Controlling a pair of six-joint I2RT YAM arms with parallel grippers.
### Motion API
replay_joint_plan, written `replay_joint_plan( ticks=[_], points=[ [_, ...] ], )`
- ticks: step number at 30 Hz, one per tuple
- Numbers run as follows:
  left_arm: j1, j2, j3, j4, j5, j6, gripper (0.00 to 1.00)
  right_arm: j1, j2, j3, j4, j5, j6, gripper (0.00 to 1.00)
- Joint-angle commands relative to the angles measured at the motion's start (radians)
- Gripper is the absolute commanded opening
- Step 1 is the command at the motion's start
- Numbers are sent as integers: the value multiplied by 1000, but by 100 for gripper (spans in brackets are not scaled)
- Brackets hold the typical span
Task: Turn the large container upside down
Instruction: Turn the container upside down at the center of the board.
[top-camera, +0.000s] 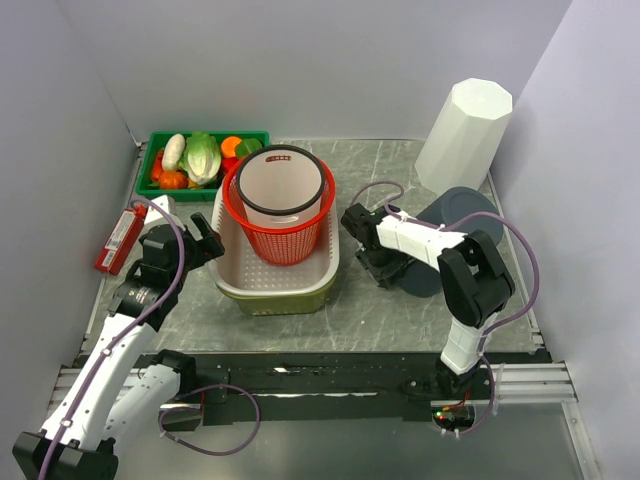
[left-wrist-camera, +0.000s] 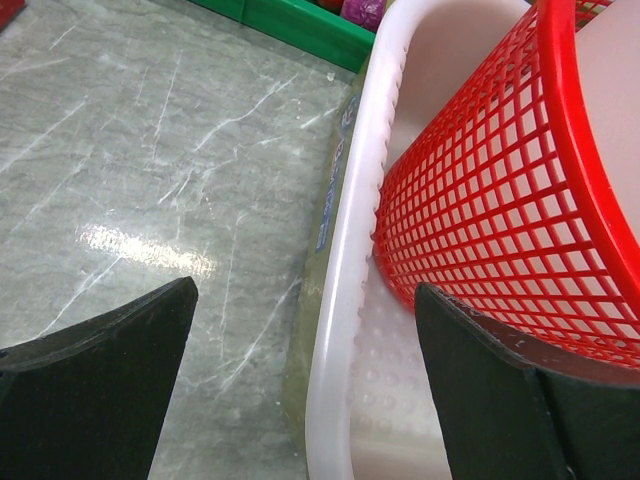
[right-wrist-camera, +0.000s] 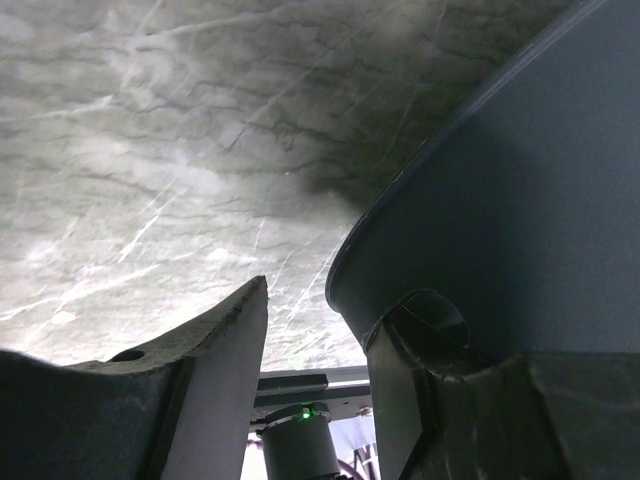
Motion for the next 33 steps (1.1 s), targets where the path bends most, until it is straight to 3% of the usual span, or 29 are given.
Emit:
replay_joint_plan(
  ticks=[1, 16, 22, 33],
  points=[
    [1, 0, 10, 38, 10, 18, 96, -21, 41, -20, 57, -67, 22, 50],
    [1, 0, 12, 40, 14, 18, 96, -78, -21, -83, 106, -50, 81, 51],
    [-1, -2, 12, 38, 16, 18, 96, -44, 20, -29, 98, -44, 104, 58],
    [1, 0, 12, 41, 20, 21, 96, 25, -14, 1, 138, 157, 166, 59]
  ],
)
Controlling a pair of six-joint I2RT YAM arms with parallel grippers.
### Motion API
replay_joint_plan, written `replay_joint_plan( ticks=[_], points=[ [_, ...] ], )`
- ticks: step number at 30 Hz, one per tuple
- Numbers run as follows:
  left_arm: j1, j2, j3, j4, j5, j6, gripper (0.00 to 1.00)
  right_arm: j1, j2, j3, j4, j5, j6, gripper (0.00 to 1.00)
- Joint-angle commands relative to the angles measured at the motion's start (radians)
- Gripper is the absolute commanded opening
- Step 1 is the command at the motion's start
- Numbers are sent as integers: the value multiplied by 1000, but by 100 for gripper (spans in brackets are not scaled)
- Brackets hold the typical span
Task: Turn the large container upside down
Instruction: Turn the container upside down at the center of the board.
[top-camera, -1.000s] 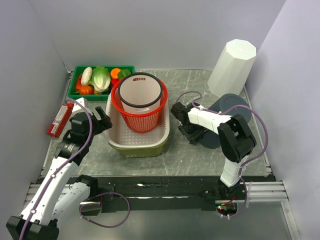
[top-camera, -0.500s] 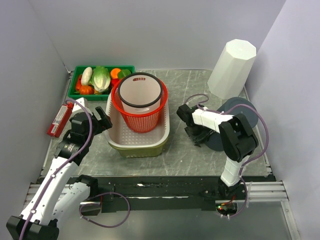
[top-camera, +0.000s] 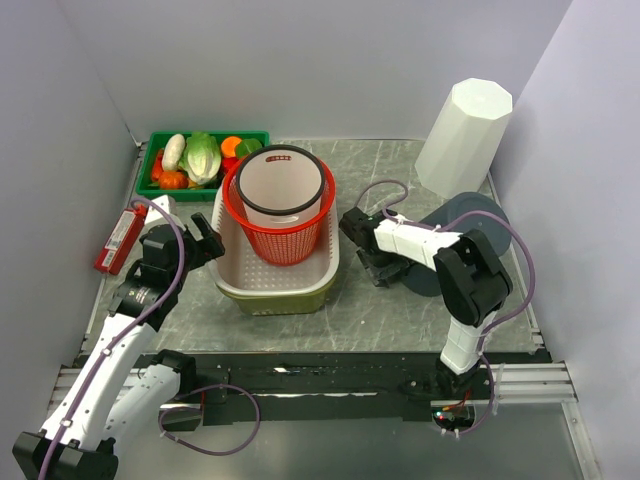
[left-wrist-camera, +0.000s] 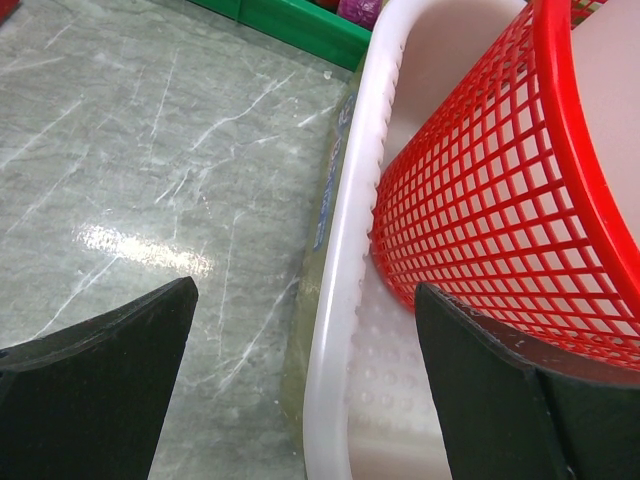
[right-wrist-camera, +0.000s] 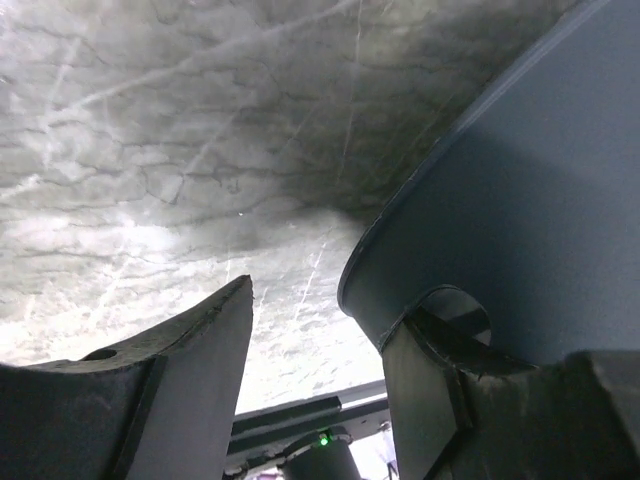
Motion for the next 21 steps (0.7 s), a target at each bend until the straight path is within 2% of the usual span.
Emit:
replay_joint_plan(
  ticks=[1, 8, 16, 21],
  points=[
    [0, -3, 12, 39, 13, 21, 96, 18, -12, 39, 69, 61, 53, 59],
    [0, -6, 12, 39, 9, 19, 96, 19, 0, 11, 73, 130, 62, 55],
    [0, -11, 10, 38, 7, 18, 96, 19, 14, 2, 78, 113, 23, 46],
    [0, -9, 12, 38, 9, 18, 96, 19, 17, -16, 70, 104, 0, 46]
  ],
)
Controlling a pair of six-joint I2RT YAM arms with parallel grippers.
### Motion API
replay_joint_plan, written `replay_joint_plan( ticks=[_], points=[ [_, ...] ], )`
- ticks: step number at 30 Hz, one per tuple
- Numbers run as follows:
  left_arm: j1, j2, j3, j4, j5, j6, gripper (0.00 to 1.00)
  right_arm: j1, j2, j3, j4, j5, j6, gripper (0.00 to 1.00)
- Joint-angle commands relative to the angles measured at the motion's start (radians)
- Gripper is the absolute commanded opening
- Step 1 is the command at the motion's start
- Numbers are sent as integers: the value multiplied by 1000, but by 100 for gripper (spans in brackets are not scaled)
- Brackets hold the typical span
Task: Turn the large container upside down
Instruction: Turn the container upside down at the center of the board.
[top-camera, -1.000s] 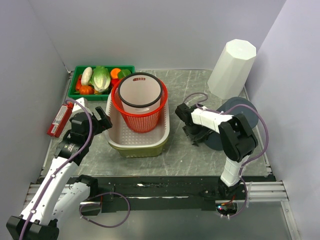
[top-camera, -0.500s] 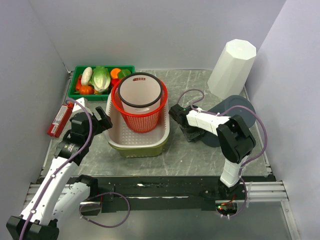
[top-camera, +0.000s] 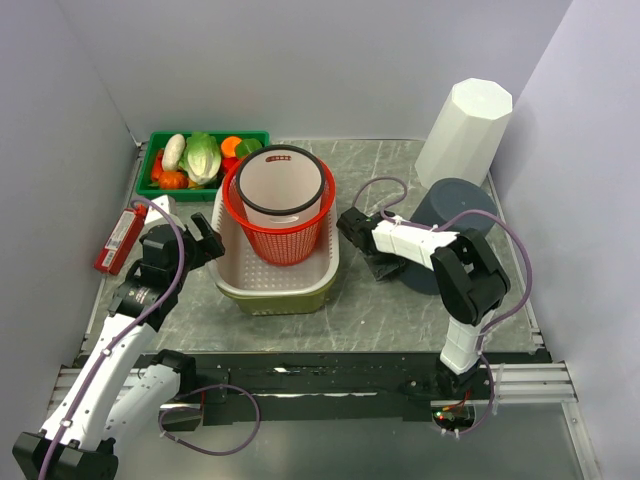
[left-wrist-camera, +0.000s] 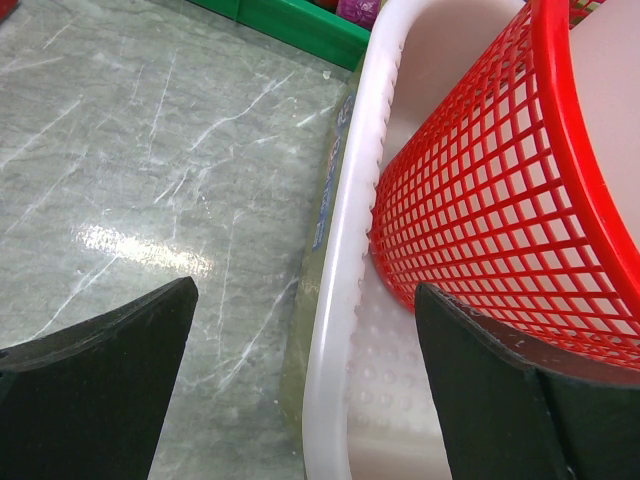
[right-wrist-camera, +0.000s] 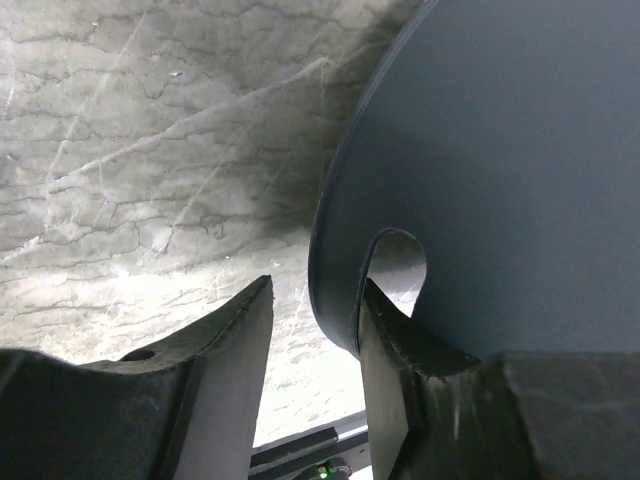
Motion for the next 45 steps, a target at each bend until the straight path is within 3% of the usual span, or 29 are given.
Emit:
replay_joint_plan(
  ticks=[1, 5, 7, 11, 18, 20, 23, 28, 33, 40, 45],
  points=[
    [1, -8, 12, 38, 3, 17, 96, 3, 2, -22, 16, -3, -24, 46],
    [1, -8, 10, 39, 4, 17, 96, 3, -9, -42, 36, -15, -21, 43],
    [1, -5, 12, 39, 6, 19, 96, 3, -1, -45, 41, -18, -15, 34],
    [1, -2, 12, 39, 14, 19, 96, 3, 8, -48, 53, -33, -12, 33],
    [1, -2, 12, 39, 9, 19, 96, 5, -4, -53, 58, -36, -2, 46],
    [1, -2, 12, 39, 11, 17, 96, 5, -3, -53, 64, -62, -11, 55],
    [1, -1, 12, 38, 11, 17, 96, 6, 17, -42, 52, -66, 0, 56],
    [-1, -1, 12, 41, 12, 19, 96, 41, 3, -43, 61, 89, 44, 56],
    [1, -2, 12, 39, 9, 20, 96, 61, -35, -79, 120, 144, 63, 56],
    [1, -4, 12, 39, 6, 17, 96, 67, -41, -86, 128, 190, 97, 57],
    [-1, -4, 12, 39, 7, 19, 96, 67, -60, -74, 136, 118, 109, 57]
  ],
)
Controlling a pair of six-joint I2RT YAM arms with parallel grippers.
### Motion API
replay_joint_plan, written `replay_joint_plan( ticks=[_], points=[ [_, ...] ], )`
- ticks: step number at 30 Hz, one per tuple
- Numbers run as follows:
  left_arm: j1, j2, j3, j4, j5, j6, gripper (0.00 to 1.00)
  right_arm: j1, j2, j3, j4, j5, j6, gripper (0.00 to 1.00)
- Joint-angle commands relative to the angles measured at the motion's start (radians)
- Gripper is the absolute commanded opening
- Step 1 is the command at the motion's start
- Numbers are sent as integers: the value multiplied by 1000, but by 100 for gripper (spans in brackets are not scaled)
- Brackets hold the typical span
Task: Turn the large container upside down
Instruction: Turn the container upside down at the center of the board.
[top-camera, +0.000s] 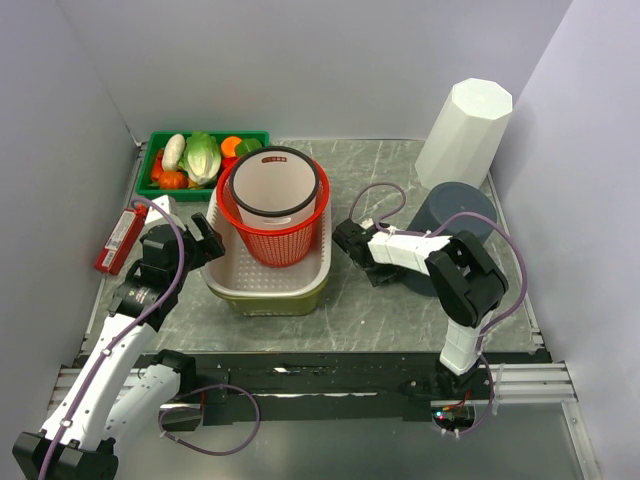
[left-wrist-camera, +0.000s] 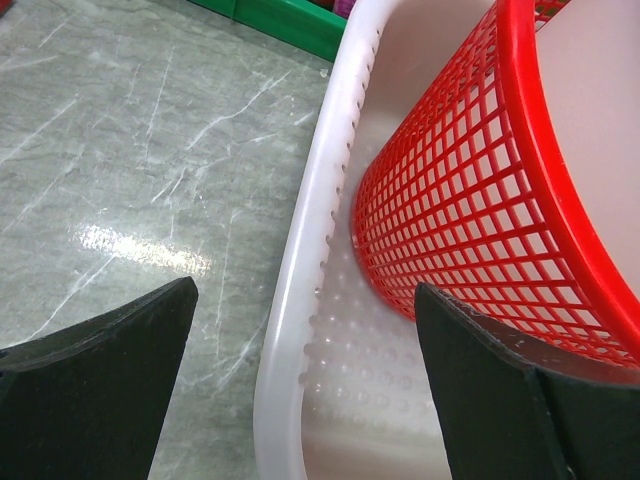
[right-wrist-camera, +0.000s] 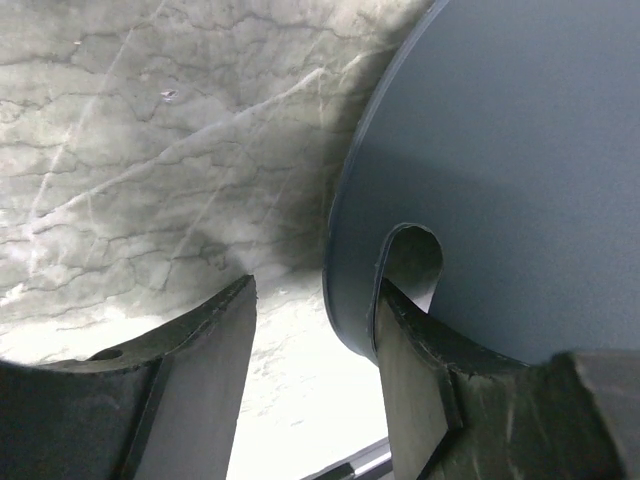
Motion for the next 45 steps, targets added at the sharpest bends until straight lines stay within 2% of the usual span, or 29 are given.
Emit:
replay_joint_plan(
  ticks=[1, 5, 15, 20, 31, 38, 45],
  points=[
    [1, -4, 12, 40, 1, 19, 96, 12, -60, 26, 11, 16, 66, 57],
    [-1, -5, 12, 40, 2, 19, 96, 9, -83, 2, 57, 12, 65, 57],
    [1, -5, 10, 38, 2, 19, 96, -76, -52, 17, 25, -33, 33, 58],
    [1, 1, 12, 40, 8, 21, 96, -1, -72, 31, 3, 24, 52, 60],
    [1, 1, 12, 38, 4, 19, 96, 0, -106, 14, 6, 202, 105, 59],
    [1, 3, 12, 40, 8, 21, 96, 4, -162, 11, 20, 119, 86, 59],
    [1, 4, 12, 38, 7, 21, 96, 21, -358, 23, 17, 26, 69, 59]
  ],
)
